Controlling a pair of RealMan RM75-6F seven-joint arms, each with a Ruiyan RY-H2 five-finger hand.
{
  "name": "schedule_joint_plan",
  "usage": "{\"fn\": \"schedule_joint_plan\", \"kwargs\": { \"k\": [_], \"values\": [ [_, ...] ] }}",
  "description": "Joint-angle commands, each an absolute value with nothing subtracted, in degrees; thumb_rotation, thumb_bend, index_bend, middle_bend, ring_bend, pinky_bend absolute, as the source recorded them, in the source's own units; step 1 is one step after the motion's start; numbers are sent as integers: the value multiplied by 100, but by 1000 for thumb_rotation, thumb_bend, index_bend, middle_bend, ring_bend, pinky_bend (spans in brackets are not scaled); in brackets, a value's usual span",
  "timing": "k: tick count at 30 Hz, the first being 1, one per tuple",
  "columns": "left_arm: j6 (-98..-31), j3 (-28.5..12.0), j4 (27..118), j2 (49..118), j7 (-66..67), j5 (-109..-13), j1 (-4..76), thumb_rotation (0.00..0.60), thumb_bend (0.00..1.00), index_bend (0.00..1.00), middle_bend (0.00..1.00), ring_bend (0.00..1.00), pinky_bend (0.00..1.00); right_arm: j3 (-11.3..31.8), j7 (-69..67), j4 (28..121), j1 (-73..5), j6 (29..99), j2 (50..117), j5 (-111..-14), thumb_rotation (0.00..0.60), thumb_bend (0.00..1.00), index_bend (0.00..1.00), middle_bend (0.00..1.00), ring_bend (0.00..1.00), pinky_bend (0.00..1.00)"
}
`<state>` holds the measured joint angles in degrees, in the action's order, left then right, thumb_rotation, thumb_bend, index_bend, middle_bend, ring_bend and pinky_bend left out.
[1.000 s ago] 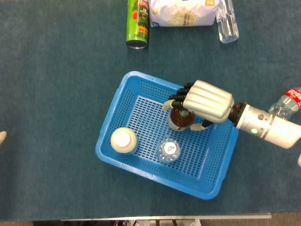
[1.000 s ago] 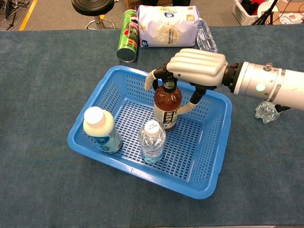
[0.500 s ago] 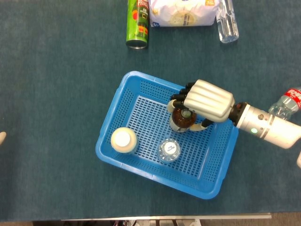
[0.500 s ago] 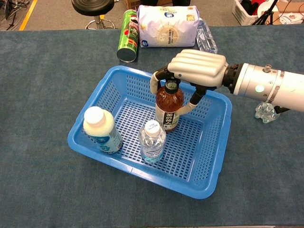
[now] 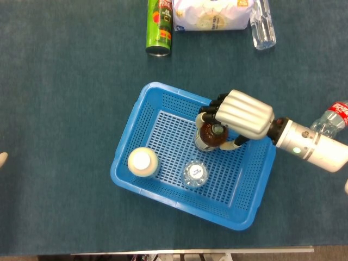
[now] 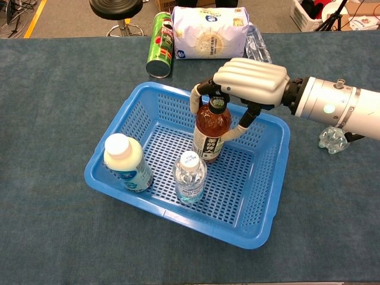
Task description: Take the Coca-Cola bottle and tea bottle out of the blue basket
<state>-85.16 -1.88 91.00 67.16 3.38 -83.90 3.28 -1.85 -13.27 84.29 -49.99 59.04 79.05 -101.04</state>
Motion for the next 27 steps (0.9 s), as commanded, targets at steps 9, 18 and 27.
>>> {"fn": "schedule_joint_plan", "kwargs": {
  "k": [9, 18, 27],
  "values": [
    [-8466, -198, 9123, 6739, 396, -8397, 371, 600, 144, 475, 377, 385, 571, -129, -1342, 8706, -4923, 6121, 7657, -10117, 600, 229, 505, 642, 619, 561],
    [-8429, -217, 9194, 6742, 501, -8430, 432, 600, 144, 475, 377, 385, 571, -43, -1222, 9109, -4809, 6364, 7314, -10134, 600, 231, 510, 646, 622, 563],
    [-8362, -250, 9340, 6721, 690, -8498, 549, 600, 143, 475, 377, 385, 570, 43, -937, 9609, -4620, 6656, 6865, -10178, 600, 234, 519, 653, 627, 564]
  ]
}}
